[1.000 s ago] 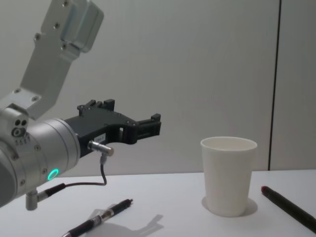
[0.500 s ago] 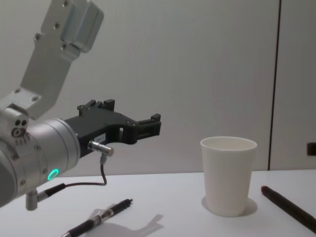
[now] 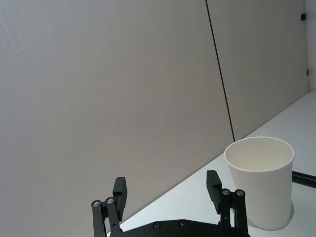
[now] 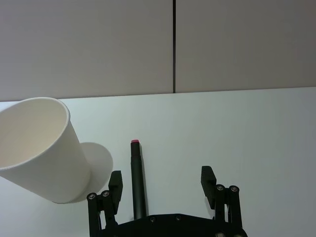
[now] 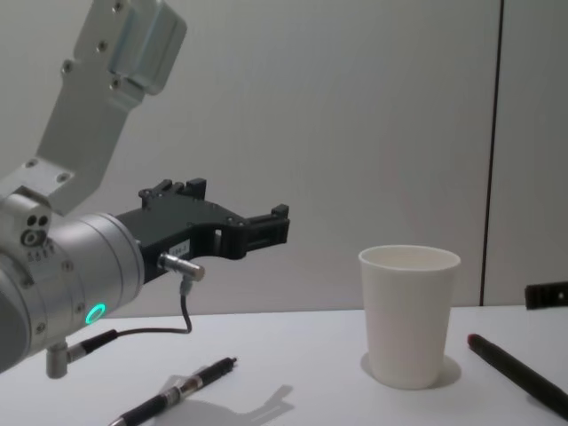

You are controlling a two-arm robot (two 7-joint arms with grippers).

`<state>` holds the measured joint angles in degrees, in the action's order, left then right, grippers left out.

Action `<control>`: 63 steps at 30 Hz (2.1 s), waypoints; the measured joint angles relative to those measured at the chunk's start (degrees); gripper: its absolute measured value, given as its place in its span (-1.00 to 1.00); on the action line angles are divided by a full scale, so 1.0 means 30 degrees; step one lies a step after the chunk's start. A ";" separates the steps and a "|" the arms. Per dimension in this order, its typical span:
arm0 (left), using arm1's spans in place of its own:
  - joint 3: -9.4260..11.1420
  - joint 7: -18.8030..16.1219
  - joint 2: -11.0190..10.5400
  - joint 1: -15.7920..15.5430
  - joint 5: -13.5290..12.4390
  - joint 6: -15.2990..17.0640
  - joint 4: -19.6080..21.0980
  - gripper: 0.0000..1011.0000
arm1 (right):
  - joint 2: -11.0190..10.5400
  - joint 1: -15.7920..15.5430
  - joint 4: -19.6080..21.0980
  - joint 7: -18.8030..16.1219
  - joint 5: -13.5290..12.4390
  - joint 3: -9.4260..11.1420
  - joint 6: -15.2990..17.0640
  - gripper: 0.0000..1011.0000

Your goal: Place the pen into the pen holder.

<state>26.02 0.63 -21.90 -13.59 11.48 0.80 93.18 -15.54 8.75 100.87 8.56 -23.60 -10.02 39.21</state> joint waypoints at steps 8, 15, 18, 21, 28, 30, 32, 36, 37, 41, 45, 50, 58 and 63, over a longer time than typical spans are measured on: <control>0.0000 0.0000 0.0000 0.0000 0.0000 -0.0001 0.0000 0.98 | 0.0459 0.0557 -0.0788 0.0110 0.0761 -0.0278 0.0455 0.98; 0.0000 -0.0001 0.0000 0.0000 0.0000 0.0000 0.0000 0.98 | 0.0866 0.1137 -0.1769 -0.0085 0.1667 -0.0596 0.0572 0.98; 0.0001 -0.0001 0.0001 0.0000 -0.0001 0.0000 0.0000 0.98 | 0.1031 0.1377 -0.2214 -0.0247 0.2062 -0.0725 0.0597 0.98; 0.0001 -0.0001 0.0000 0.0000 -0.0001 -0.0001 0.0000 0.98 | 0.1208 0.1627 -0.2709 -0.0425 0.2418 -0.0862 0.0609 0.98; 0.0001 0.0000 0.0000 0.0000 0.0000 0.0000 0.0000 0.98 | 0.1577 0.2076 -0.3643 -0.0768 0.3001 -0.1113 0.0634 0.98; 0.0000 -0.0001 0.0000 0.0000 -0.0001 0.0000 0.0000 0.98 | 0.1695 0.2188 -0.3883 -0.0845 0.3111 -0.1175 0.0642 0.98; 0.0001 -0.0001 0.0001 0.0000 0.0000 0.0000 0.0000 0.98 | 0.1762 0.2241 -0.4066 -0.0880 0.3161 -0.1210 0.0647 0.98; 0.0000 -0.0001 0.0000 0.0000 0.0000 0.0000 0.0000 0.98 | 0.1976 0.2360 -0.4461 -0.0932 0.3251 -0.1302 0.0652 0.98; 0.0000 -0.0001 0.0000 0.0000 0.0000 0.0000 0.0000 0.98 | 0.2008 0.2370 -0.4511 -0.0933 0.3263 -0.1314 0.0652 0.98; 0.0000 -0.0001 0.0001 0.0001 0.0000 0.0000 -0.0001 0.98 | 0.2203 0.2404 -0.4757 -0.0928 0.3303 -0.1403 0.0652 0.98; 0.0000 -0.0002 0.0001 0.0000 0.0000 0.0000 0.0000 0.98 | 0.2296 0.2401 -0.4855 -0.0907 0.3326 -0.1443 0.0637 0.98; 0.0001 -0.0001 0.0001 0.0001 -0.0001 -0.0001 0.0000 0.98 | 0.2433 0.2333 -0.4943 -0.0820 0.3371 -0.1505 0.0548 0.98; 0.0001 -0.0001 0.0001 0.0000 0.0000 -0.0001 0.0000 0.98 | 0.2551 0.2264 -0.5005 -0.0734 0.3424 -0.1537 0.0424 0.98; 0.0000 -0.0001 0.0001 0.0000 0.0000 0.0000 0.0000 0.98 | 0.2602 0.2234 -0.5028 -0.0697 0.3443 -0.1561 0.0398 0.98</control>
<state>26.02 0.62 -21.89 -13.59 11.48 0.80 93.18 -7.74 15.45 85.79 6.47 -13.27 -14.70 40.40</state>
